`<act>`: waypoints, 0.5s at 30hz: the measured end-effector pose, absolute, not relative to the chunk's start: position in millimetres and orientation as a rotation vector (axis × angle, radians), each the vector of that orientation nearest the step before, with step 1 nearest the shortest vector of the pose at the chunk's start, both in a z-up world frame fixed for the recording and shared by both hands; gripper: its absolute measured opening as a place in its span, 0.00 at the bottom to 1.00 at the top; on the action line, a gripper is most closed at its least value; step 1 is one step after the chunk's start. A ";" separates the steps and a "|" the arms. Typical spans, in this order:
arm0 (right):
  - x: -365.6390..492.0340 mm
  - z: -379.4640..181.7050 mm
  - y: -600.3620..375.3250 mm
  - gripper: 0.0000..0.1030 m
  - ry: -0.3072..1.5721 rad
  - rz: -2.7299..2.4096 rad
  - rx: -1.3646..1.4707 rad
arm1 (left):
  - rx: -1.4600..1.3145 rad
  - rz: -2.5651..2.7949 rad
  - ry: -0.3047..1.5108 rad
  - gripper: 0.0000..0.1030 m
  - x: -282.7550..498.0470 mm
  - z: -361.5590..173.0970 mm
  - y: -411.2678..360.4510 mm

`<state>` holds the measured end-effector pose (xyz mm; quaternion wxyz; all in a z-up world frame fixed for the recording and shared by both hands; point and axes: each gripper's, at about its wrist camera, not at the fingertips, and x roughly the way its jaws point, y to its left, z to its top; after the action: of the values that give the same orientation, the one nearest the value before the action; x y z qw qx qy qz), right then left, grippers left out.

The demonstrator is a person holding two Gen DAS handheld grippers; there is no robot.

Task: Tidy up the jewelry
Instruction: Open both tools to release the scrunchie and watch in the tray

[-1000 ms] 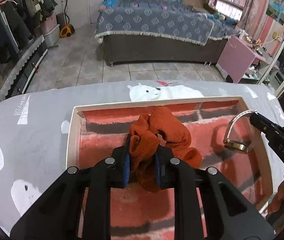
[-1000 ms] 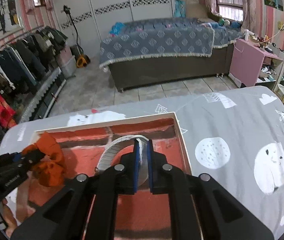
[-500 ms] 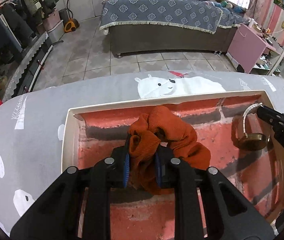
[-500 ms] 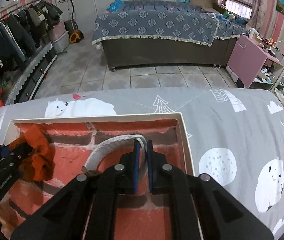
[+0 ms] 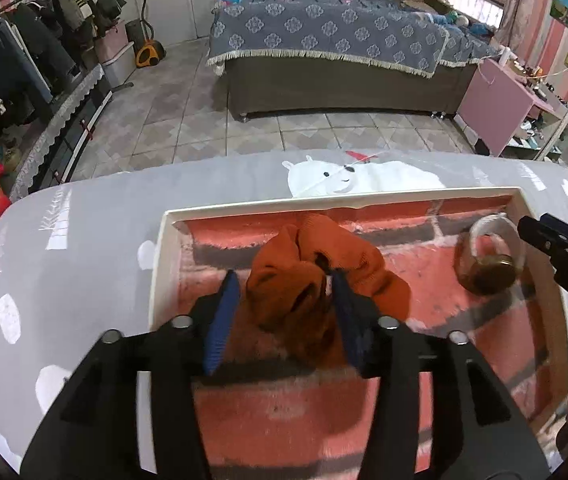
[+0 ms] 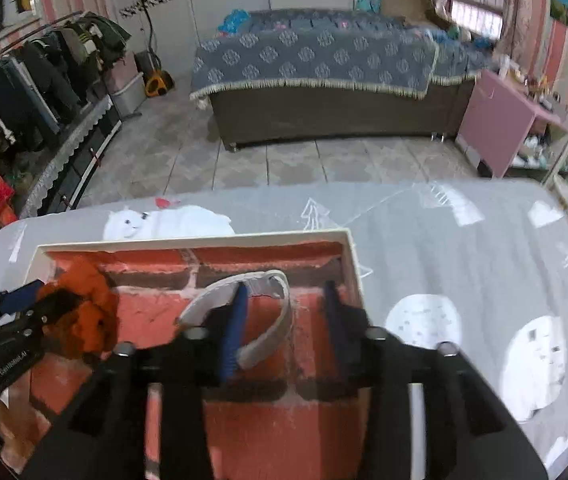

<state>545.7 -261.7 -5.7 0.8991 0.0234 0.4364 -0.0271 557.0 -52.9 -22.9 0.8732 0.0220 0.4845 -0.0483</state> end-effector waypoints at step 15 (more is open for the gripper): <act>389.5 53.7 -268.7 0.79 0.676 -0.079 0.000 | 0.085 -0.041 0.772 0.95 402.0 53.3 -2.2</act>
<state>389.5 -268.7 53.7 0.9426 0.0000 0.3316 -0.0389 402.0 -2.2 53.3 0.9254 0.0413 0.3761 -0.0199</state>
